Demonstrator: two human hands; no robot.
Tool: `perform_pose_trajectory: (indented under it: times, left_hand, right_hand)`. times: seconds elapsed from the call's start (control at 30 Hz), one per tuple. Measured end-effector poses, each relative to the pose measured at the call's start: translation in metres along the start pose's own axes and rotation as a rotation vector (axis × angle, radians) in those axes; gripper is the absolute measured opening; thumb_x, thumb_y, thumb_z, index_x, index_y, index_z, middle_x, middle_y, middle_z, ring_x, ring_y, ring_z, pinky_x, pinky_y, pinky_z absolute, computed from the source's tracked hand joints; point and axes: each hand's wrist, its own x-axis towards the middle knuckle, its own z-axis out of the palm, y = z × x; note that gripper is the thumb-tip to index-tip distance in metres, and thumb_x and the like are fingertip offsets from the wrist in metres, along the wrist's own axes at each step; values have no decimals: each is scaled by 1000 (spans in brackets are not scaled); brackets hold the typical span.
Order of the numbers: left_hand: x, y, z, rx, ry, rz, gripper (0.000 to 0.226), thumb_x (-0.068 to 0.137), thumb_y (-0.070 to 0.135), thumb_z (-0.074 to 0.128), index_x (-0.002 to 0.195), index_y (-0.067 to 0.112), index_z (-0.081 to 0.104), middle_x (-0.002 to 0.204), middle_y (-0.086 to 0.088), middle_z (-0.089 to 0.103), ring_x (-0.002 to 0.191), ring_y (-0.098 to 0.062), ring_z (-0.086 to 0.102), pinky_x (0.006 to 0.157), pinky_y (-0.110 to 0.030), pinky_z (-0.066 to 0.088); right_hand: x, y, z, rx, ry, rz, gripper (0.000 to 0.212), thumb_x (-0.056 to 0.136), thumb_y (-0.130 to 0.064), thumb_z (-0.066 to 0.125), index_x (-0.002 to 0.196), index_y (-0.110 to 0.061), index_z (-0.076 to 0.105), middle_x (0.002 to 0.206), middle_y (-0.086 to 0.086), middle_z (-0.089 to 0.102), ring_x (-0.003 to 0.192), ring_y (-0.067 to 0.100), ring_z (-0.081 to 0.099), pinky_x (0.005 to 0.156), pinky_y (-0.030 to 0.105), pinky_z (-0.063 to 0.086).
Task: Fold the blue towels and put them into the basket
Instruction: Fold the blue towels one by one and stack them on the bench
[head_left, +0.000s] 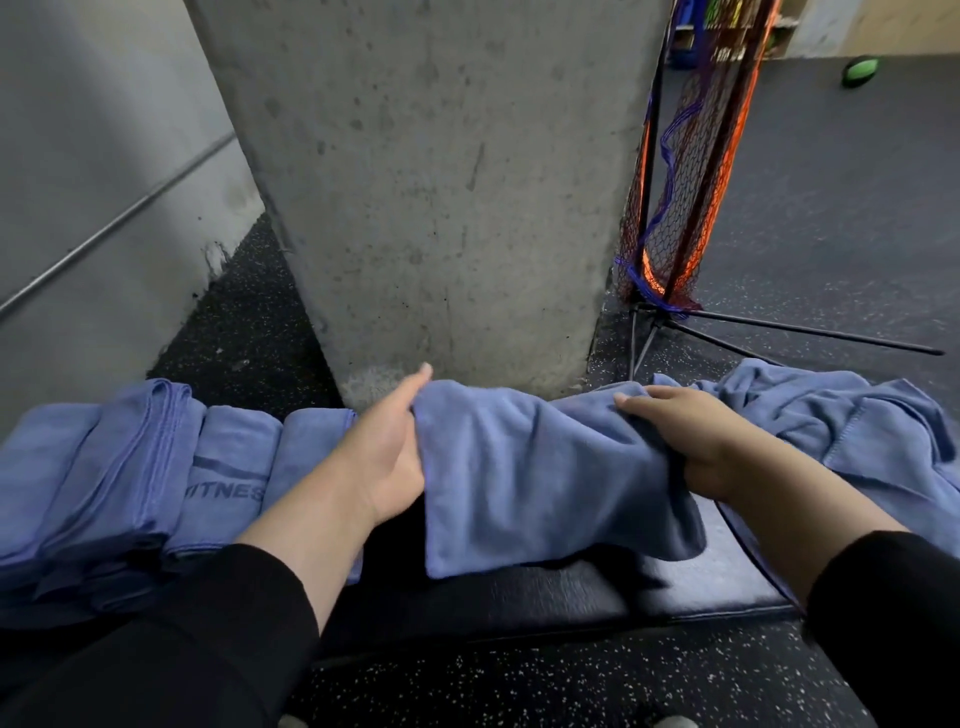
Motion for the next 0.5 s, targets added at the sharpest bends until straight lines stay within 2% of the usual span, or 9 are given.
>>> perform_pose_trajectory:
  times: [0.07,0.1,0.13,0.2,0.27,0.37,0.43,0.5]
  left_hand:
    - [-5,-4,1,73,-73,26,33,103,22,52,126,1,62,125,-25,66,113,-34,67,97,-45,52]
    - [-6,-5,1,91,-46,65,25,102,13,51,122,4,63,121,-25,67,107,-33,69,90,-43,55]
    - [-6,-5,0,106,-9,99,21,101,7,51,118,7,63,117,-24,68,103,-32,69,85,-41,56]
    - [-8,0,-2,131,26,139,21,100,5,50,117,7,62,114,-23,70,106,-33,69,85,-41,57]
    - [-9,5,-4,179,77,190,24,100,3,48,121,1,60,114,-25,69,107,-34,69,88,-42,56]
    - [-13,9,-6,251,169,247,25,100,2,44,119,-2,60,108,-26,70,99,-33,69,84,-40,56]
    - [-17,8,-8,324,207,261,25,98,3,45,116,5,63,105,-20,72,94,-29,69,79,-36,55]
    - [-20,6,-11,325,216,260,29,97,5,51,120,21,58,108,-12,70,97,-22,68,82,-35,54]
  right_hand:
    - [-2,1,-5,117,-132,47,21,93,-13,65,100,6,64,97,23,65,87,29,63,81,38,45]
    - [-1,2,-8,112,-198,64,31,90,-12,65,109,11,59,103,25,62,93,32,59,82,40,41]
    - [-2,2,-11,95,-241,71,37,87,-11,64,115,12,55,106,25,60,97,33,55,81,40,39]
    - [-3,1,-14,85,-247,59,33,89,-1,59,119,11,55,105,25,62,97,33,57,79,38,42]
    - [-6,0,-13,66,-196,27,28,92,6,55,118,2,64,101,20,70,91,29,66,78,35,51]
    - [-12,-3,-15,-89,0,-79,35,90,4,65,121,-12,66,103,11,69,82,18,66,68,23,54]
    - [-15,-2,-18,-183,113,-146,32,88,1,70,115,-17,66,101,5,65,80,13,60,61,14,49]
    - [-16,6,-21,-274,136,-177,26,87,-1,71,107,-17,70,94,1,65,78,13,57,63,16,47]
